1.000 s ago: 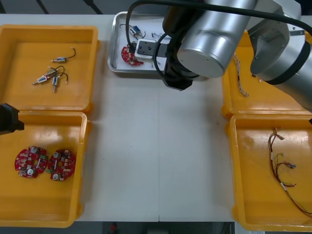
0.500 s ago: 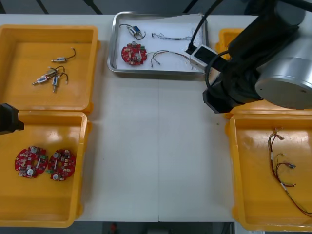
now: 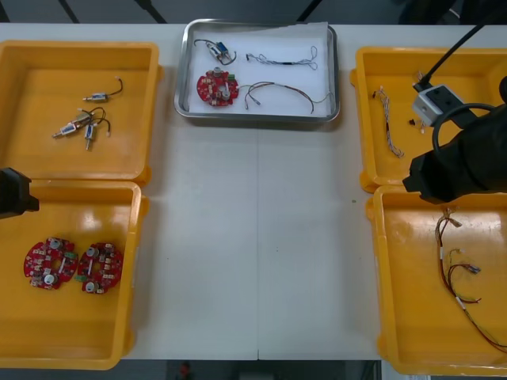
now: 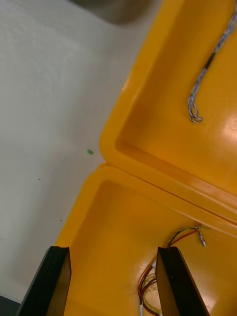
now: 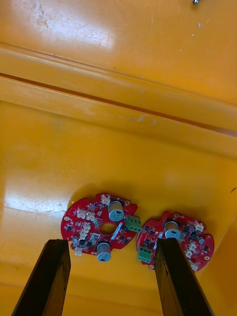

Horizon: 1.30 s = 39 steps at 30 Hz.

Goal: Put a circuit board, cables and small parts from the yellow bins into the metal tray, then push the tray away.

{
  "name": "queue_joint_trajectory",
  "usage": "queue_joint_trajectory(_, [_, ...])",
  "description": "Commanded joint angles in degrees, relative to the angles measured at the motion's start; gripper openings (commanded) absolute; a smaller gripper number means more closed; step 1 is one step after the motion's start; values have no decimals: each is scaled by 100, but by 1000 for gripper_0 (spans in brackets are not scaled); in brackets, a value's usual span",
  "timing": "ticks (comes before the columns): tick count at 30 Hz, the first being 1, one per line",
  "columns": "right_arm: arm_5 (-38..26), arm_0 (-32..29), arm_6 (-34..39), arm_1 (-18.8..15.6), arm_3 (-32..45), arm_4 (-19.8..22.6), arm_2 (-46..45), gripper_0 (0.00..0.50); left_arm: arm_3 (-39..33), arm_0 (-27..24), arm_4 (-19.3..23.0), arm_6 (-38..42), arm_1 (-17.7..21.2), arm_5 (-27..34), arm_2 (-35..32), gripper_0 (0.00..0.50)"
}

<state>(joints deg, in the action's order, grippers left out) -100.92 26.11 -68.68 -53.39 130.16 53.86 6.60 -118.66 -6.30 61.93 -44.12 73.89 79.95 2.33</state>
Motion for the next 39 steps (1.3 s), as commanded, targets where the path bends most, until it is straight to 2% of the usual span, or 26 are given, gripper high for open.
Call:
queue_joint_trajectory(1, [-42, -520, 110, -304, 80, 116, -669, 500, -35, 77, 38, -176, 275, -41, -101, 500])
queue_joint_trajectory(10, [-42, -1065, 92, -391, -509, 327, -1407, 500, -35, 77, 38, -176, 275, -41, -101, 500])
queue_joint_trajectory(27, [81, -1135, 22, -383, -1713, 362, -1566, 500, -35, 77, 38, -176, 275, -41, -101, 500])
queue_joint_trajectory(39, [108, -1328, -84, -383, -1696, 424, -1566, 500, -35, 77, 38, -176, 275, -41, -101, 500])
